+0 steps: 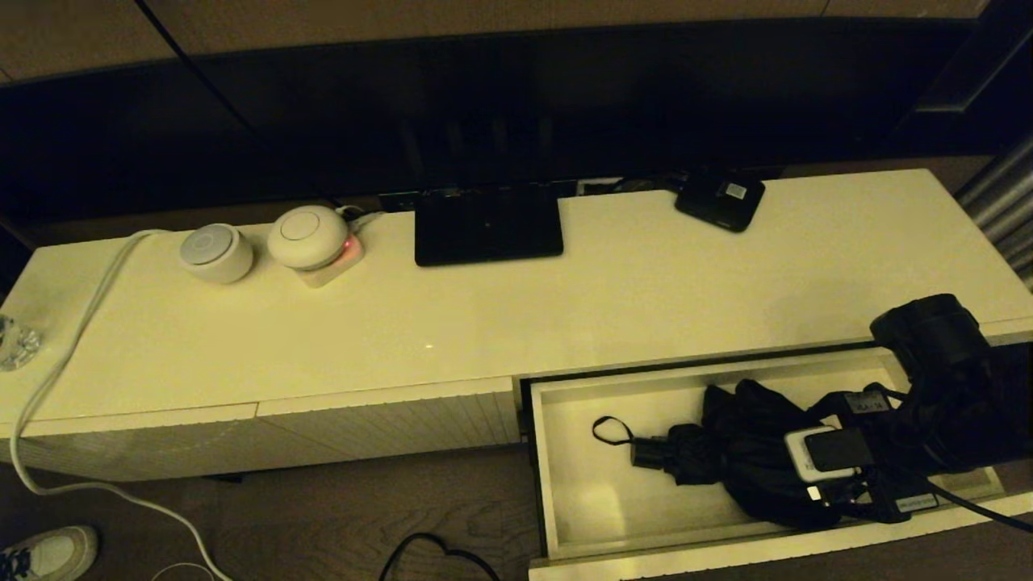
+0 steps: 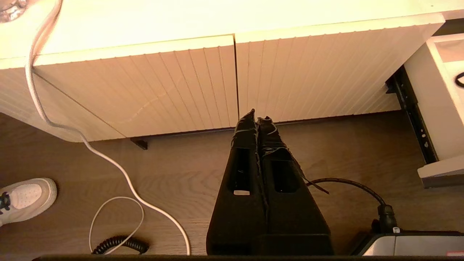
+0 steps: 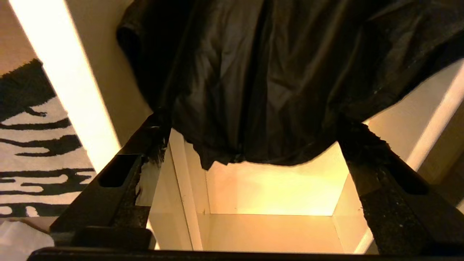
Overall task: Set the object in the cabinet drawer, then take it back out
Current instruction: Take the umbrella out of the drawer and put it on the table
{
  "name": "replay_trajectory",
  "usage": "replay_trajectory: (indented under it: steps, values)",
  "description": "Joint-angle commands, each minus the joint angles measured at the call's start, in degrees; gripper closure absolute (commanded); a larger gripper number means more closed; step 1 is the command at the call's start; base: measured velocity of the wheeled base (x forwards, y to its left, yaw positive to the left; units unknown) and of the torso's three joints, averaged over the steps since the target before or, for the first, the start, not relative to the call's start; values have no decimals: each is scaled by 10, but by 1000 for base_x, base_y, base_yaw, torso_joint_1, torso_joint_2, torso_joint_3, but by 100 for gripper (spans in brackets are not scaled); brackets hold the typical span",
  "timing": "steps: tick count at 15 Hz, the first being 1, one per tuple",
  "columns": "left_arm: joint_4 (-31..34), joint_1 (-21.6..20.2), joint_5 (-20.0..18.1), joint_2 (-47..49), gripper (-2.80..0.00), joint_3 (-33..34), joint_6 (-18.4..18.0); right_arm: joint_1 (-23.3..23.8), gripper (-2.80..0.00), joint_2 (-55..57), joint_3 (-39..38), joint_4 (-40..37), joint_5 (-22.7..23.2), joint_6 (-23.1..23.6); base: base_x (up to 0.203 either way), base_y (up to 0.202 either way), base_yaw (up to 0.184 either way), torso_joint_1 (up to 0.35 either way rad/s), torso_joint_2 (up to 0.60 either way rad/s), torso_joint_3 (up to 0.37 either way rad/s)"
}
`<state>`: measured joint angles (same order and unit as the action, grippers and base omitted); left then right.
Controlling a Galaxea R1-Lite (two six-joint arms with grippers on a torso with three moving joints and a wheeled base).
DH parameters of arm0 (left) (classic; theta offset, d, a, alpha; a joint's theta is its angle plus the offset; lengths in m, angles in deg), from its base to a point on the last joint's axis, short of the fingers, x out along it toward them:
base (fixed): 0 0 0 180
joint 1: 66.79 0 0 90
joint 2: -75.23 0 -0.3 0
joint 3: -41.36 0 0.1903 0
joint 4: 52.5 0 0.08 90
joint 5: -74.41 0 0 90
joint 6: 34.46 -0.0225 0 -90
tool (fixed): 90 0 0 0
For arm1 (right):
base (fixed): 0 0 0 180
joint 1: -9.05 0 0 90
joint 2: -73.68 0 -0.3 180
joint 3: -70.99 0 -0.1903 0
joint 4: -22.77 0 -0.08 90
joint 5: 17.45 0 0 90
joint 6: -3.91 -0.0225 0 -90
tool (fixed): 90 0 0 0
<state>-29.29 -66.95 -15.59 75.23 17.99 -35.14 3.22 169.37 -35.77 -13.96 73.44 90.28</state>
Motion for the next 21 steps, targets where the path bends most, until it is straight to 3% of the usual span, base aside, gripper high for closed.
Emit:
replay_trajectory:
  steps: [1, 8, 21]
  values:
    - [0, 0, 0, 0, 0, 1, 0, -1, -280, 16, 7, -3, 4, 2, 0, 0, 0, 0, 0, 0]
    - [0, 0, 0, 0, 0, 1, 0, -1, -280, 57, 49, -13, 25, -21, 0, 0, 0, 0, 0, 0]
    - [0, 0, 0, 0, 0, 1, 0, -8, -280, 103, 49, 9, 33, -38, 0, 0, 0, 0, 0, 0]
